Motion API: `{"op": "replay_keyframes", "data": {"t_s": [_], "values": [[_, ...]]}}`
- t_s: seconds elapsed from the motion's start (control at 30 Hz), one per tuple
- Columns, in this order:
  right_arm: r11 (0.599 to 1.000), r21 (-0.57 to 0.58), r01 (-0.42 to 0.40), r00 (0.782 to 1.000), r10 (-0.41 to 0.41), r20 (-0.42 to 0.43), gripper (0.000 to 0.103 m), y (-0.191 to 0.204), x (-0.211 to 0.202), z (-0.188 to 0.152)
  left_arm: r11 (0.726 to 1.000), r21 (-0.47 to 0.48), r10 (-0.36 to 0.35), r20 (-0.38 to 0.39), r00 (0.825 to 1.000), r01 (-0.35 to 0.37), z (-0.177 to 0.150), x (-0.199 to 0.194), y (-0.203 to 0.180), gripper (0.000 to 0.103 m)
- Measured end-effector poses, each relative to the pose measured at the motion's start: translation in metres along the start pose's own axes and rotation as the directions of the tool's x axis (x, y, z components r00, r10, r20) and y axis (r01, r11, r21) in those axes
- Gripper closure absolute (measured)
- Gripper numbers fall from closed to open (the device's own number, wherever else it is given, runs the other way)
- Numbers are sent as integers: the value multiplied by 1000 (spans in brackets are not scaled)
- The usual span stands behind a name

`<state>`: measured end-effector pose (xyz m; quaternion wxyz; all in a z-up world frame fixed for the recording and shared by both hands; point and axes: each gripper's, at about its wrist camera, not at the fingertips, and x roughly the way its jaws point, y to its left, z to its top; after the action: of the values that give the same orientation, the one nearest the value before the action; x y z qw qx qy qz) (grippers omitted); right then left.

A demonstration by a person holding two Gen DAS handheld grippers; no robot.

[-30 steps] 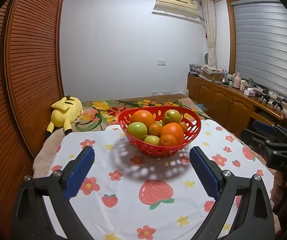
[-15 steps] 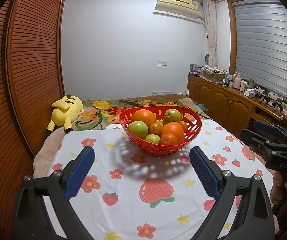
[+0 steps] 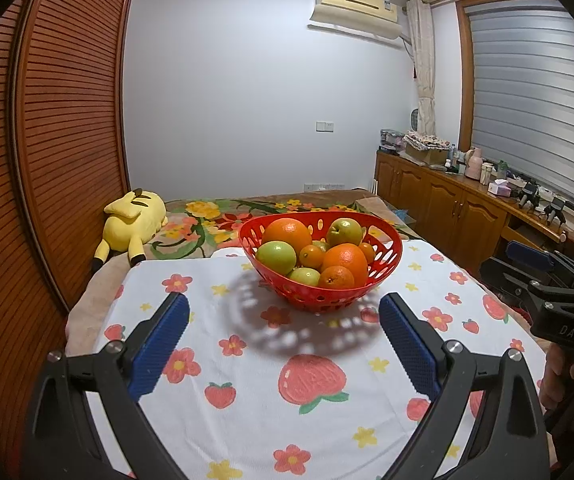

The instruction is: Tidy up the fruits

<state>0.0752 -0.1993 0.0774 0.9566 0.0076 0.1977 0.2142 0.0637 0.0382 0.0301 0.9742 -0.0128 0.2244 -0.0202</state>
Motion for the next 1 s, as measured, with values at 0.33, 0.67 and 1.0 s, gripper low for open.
{"op": "replay_keyframes", "data": {"t_s": [0.33, 0.67, 1.0], "values": [[1000, 0, -1, 1000, 1, 5, 14, 1, -1, 1, 1000, 0, 0, 2, 1000, 0, -1, -2, -1, 6], [1000, -1, -1, 1000, 1, 6, 14, 1, -1, 0, 1000, 0, -1, 4, 1000, 1, -2, -2, -1, 6], [1000, -1, 0, 1000, 0, 6, 14, 1, -1, 0, 1000, 2, 2, 1, 1000, -2, -1, -3, -4, 6]]}}
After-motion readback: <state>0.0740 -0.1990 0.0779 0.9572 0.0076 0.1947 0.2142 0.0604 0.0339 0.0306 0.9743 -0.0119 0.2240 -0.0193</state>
